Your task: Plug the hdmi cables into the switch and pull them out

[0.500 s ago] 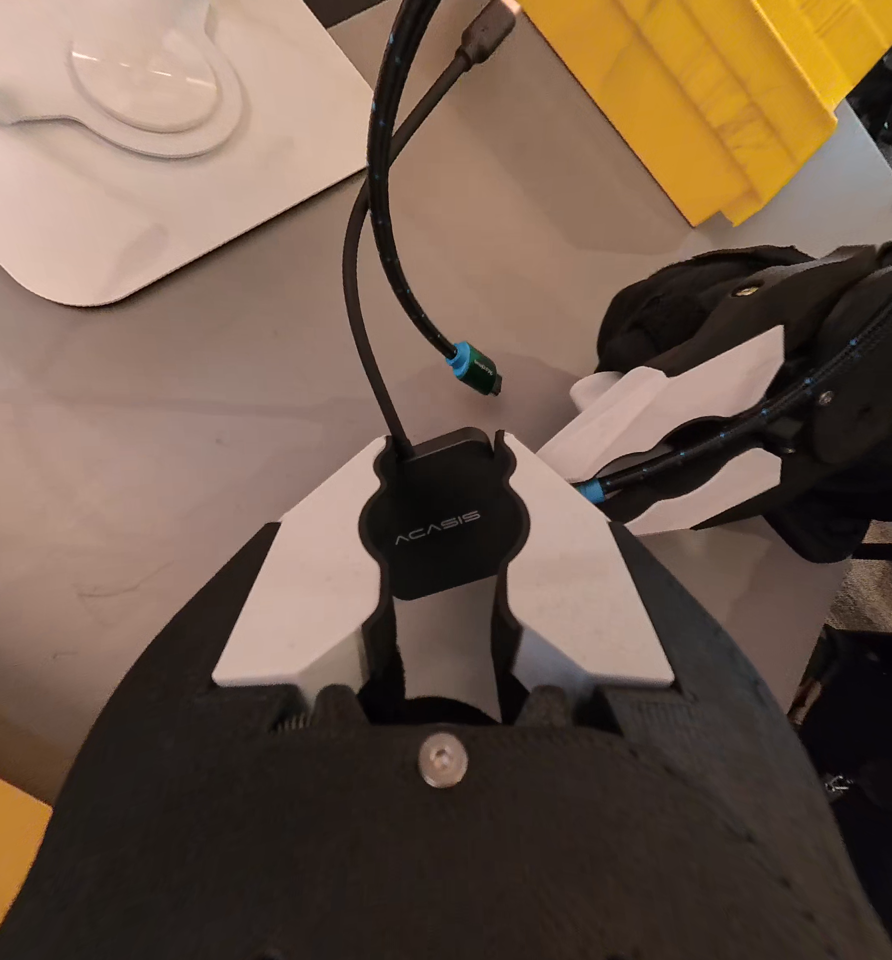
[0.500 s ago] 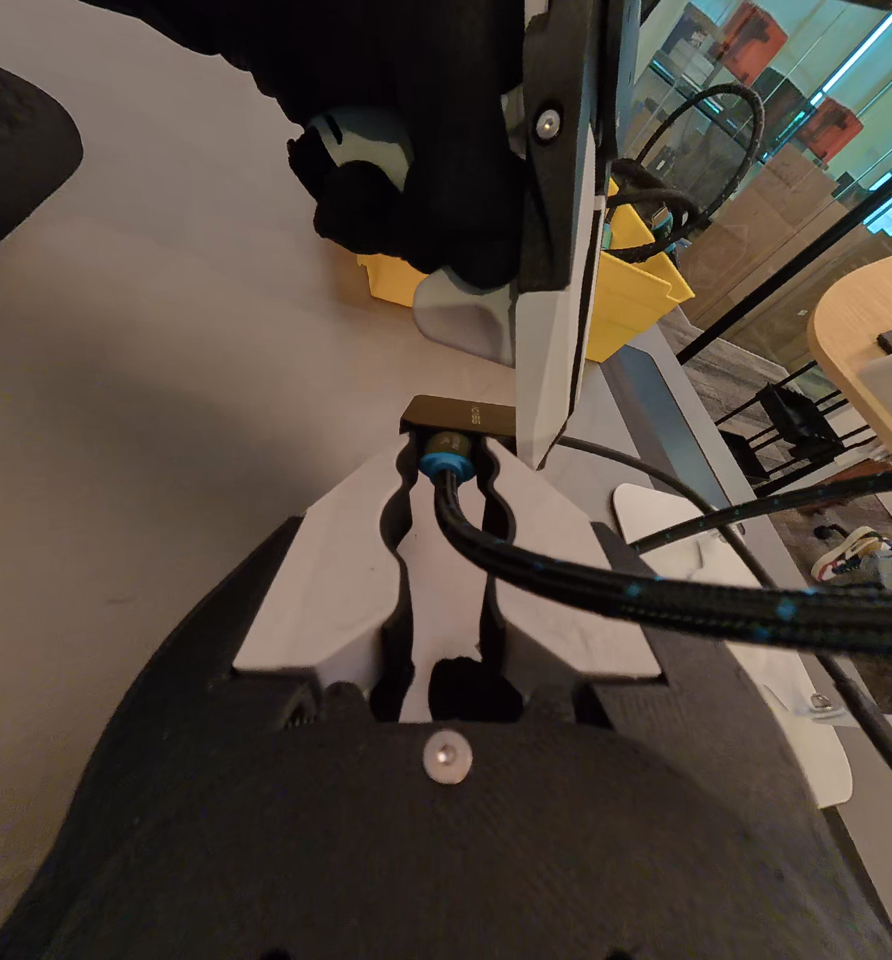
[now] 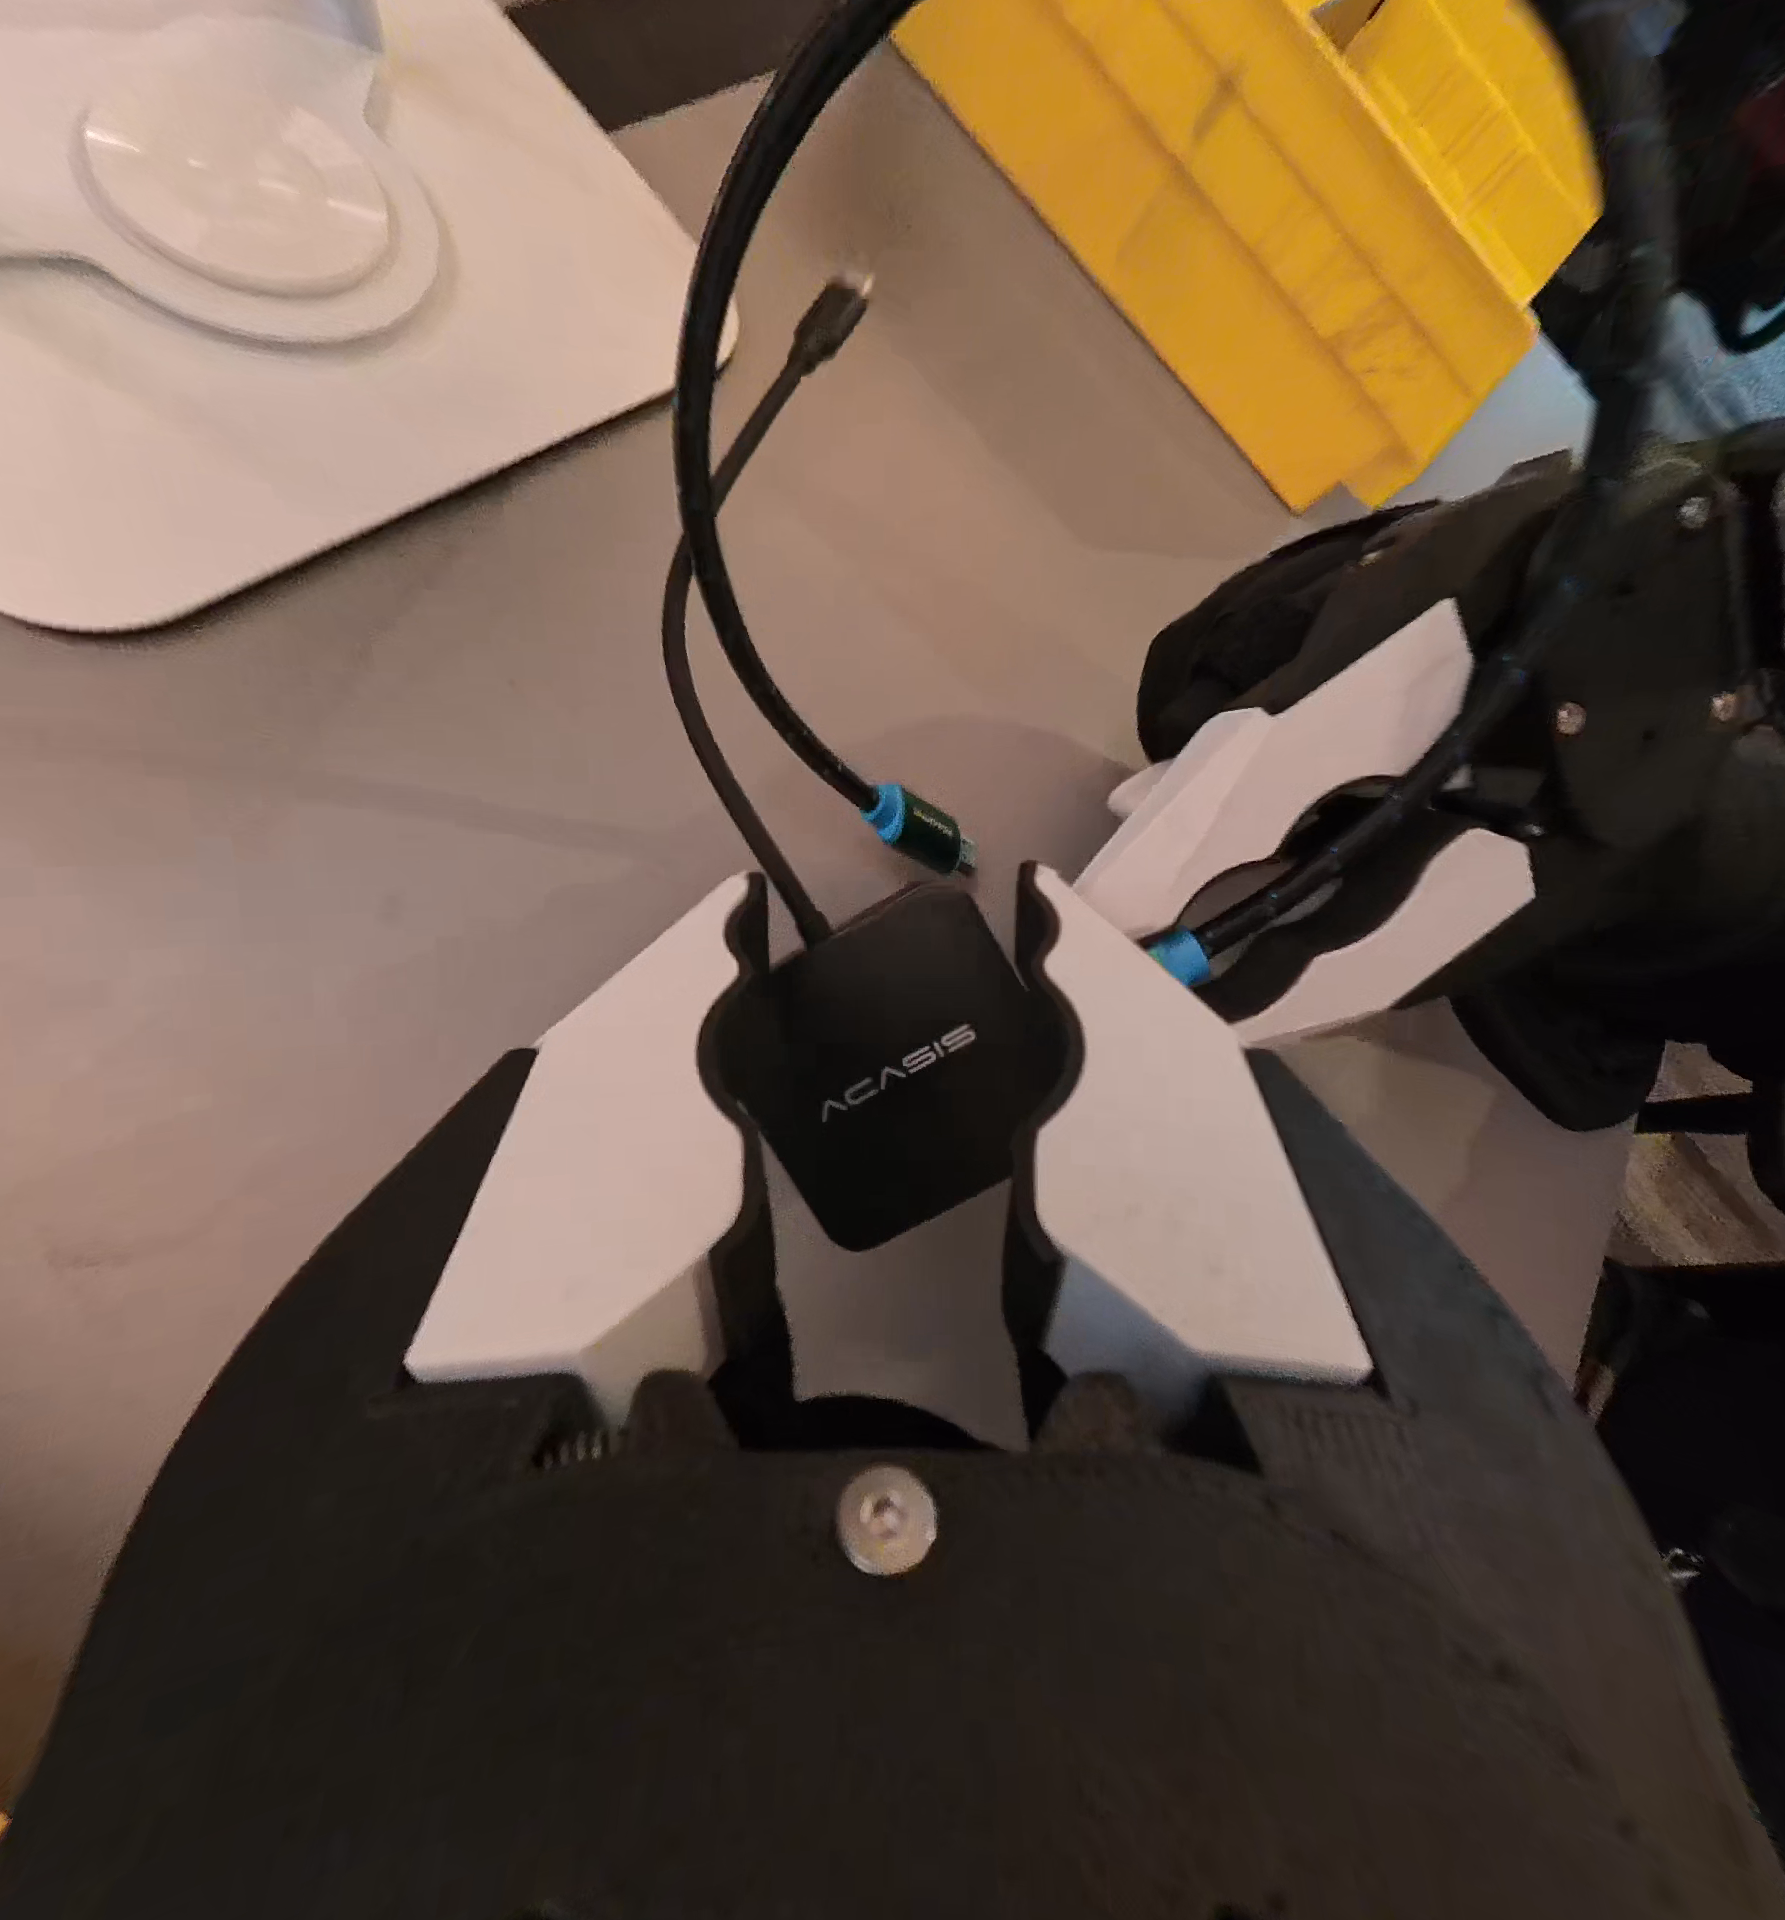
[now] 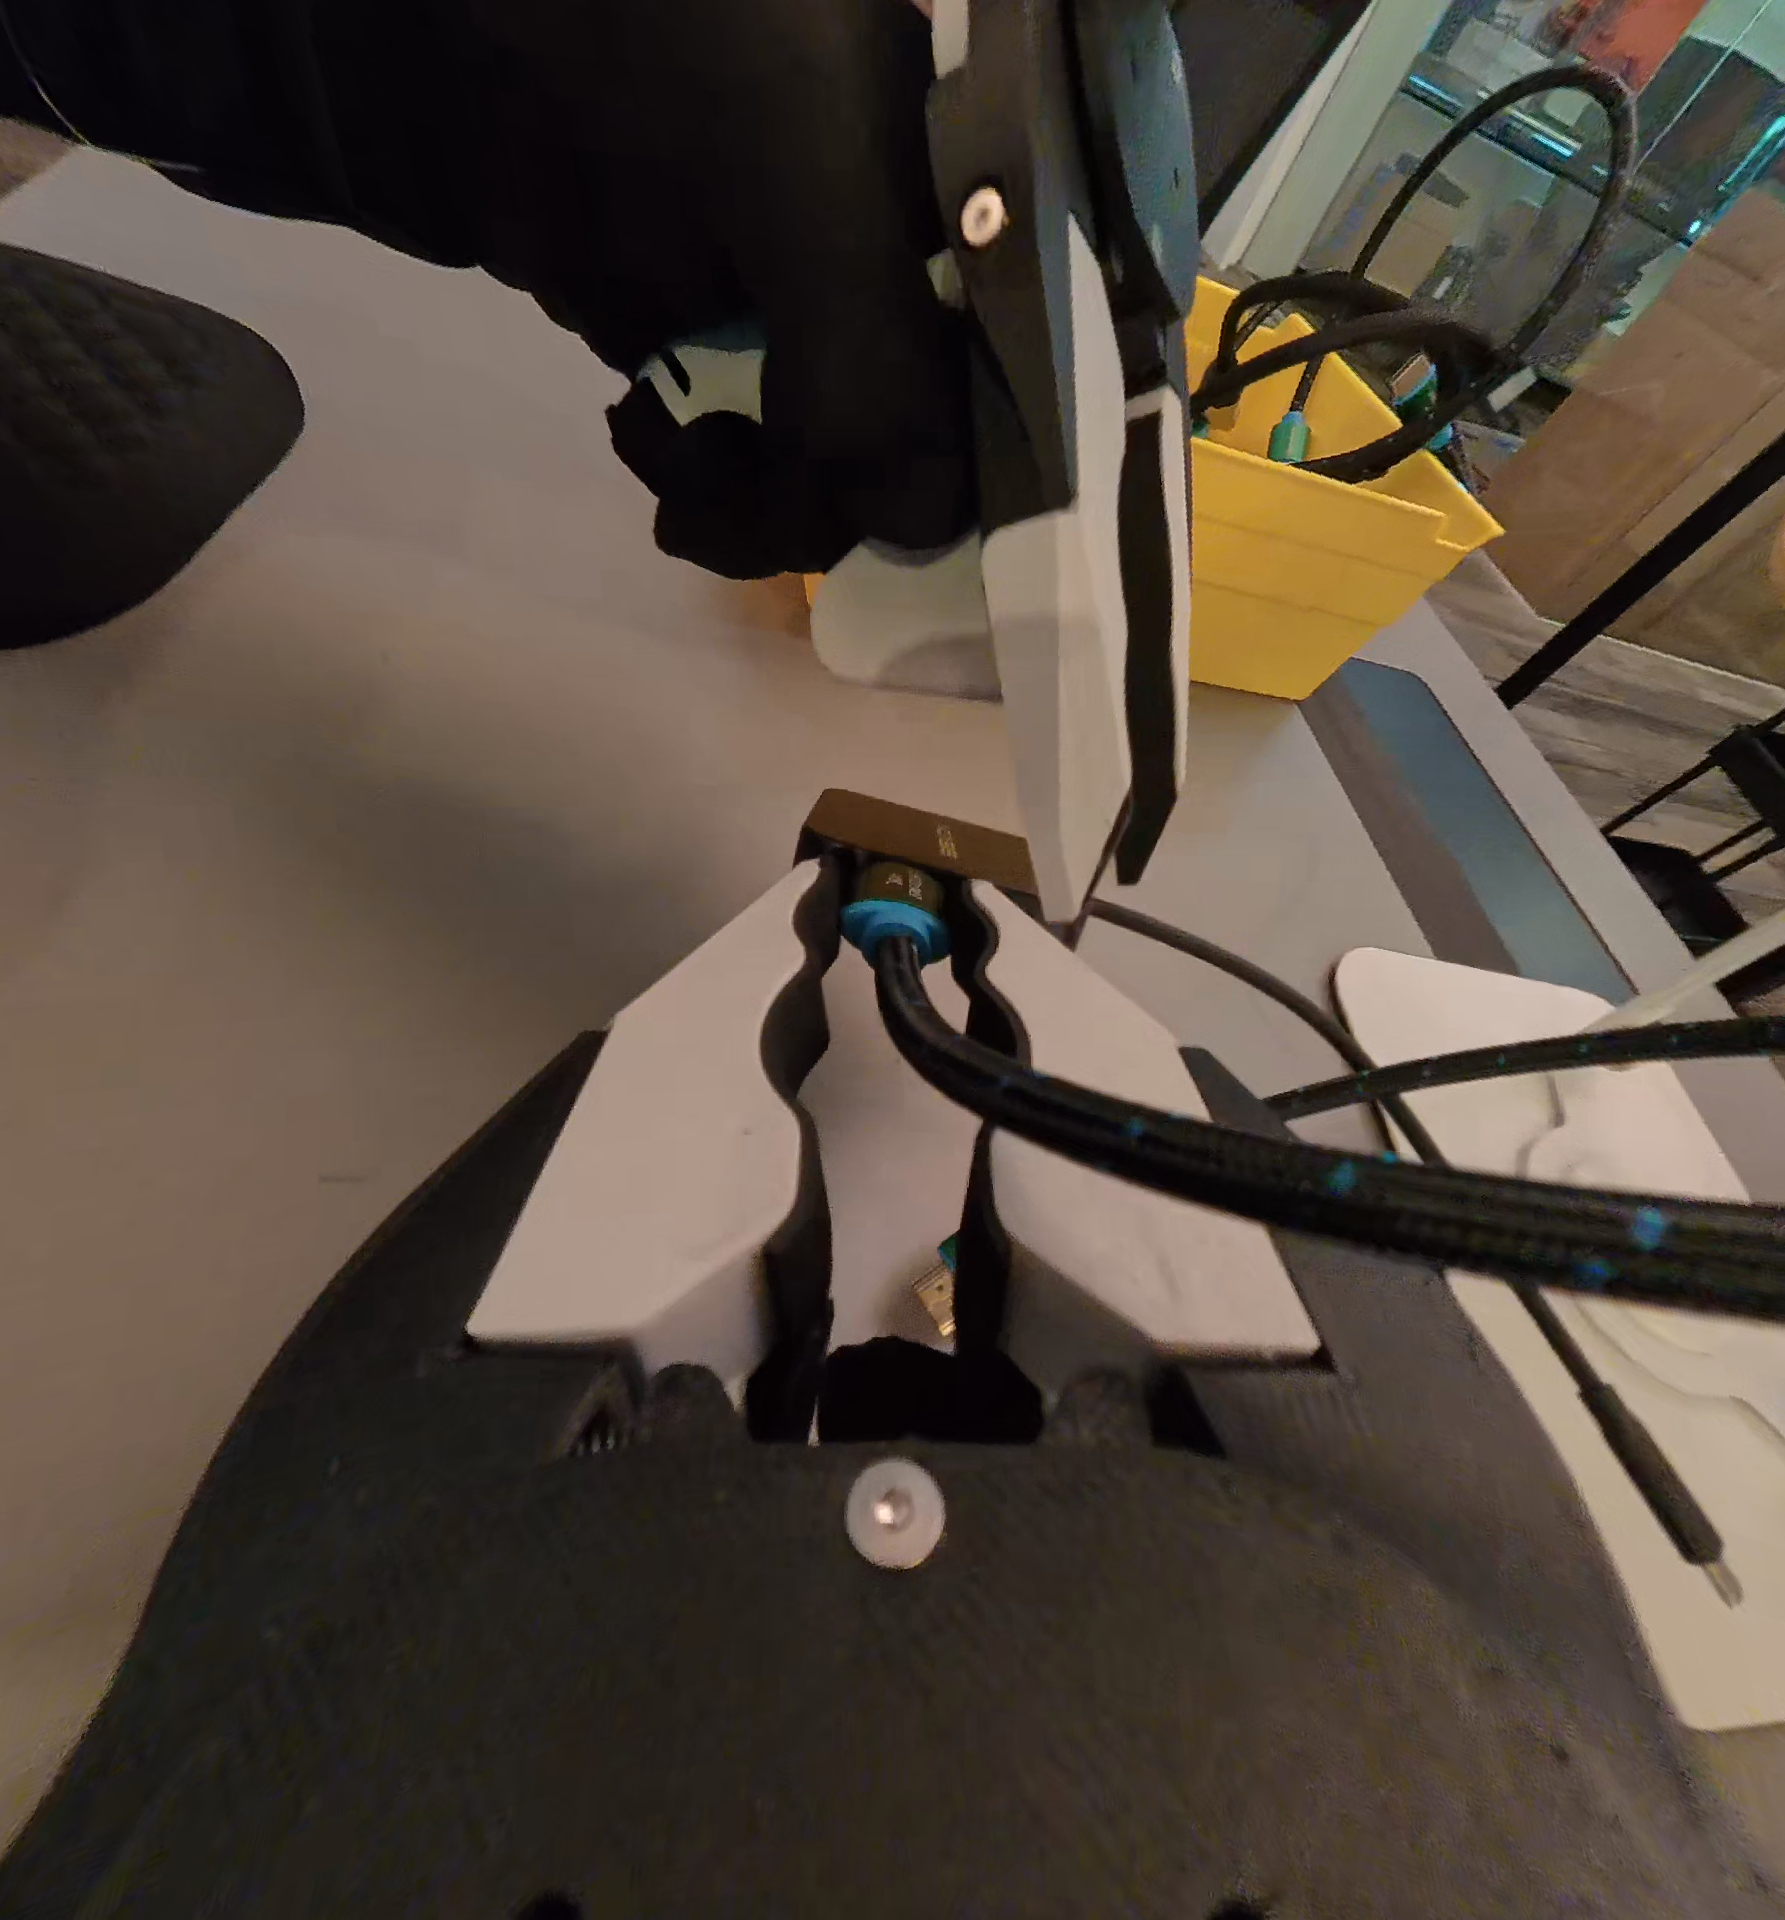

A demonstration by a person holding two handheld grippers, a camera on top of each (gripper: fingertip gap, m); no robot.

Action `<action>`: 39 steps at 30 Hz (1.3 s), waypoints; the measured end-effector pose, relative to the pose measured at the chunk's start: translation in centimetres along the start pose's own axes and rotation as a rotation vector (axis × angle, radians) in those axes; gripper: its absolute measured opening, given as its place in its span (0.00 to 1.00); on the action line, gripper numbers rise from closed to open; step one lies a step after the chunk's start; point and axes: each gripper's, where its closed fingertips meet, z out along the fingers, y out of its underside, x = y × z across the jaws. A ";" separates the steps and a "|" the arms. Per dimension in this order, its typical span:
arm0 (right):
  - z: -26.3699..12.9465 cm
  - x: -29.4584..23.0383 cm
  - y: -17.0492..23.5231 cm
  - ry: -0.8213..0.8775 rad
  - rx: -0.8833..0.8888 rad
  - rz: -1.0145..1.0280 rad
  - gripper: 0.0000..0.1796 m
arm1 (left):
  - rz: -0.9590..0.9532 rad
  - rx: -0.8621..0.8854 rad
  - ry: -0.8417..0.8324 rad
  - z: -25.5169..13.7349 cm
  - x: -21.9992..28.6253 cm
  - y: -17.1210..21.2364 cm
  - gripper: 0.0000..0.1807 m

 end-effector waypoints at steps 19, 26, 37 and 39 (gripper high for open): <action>-1.4 -1.9 -1.7 -0.214 0.171 0.118 0.10 | 0.520 -0.326 0.063 0.1 1.8 6.8 0.67; -1.7 -2.1 -1.8 -0.233 0.180 0.119 0.09 | 0.441 -0.301 0.206 1.8 3.4 7.3 0.44; -2.0 -1.8 -2.7 -0.242 0.245 0.171 0.07 | 0.442 -0.174 0.232 4.0 5.2 6.9 0.40; -2.1 -1.6 -2.6 -0.234 0.242 0.172 0.07 | 0.447 -0.146 0.221 4.1 5.2 6.6 0.36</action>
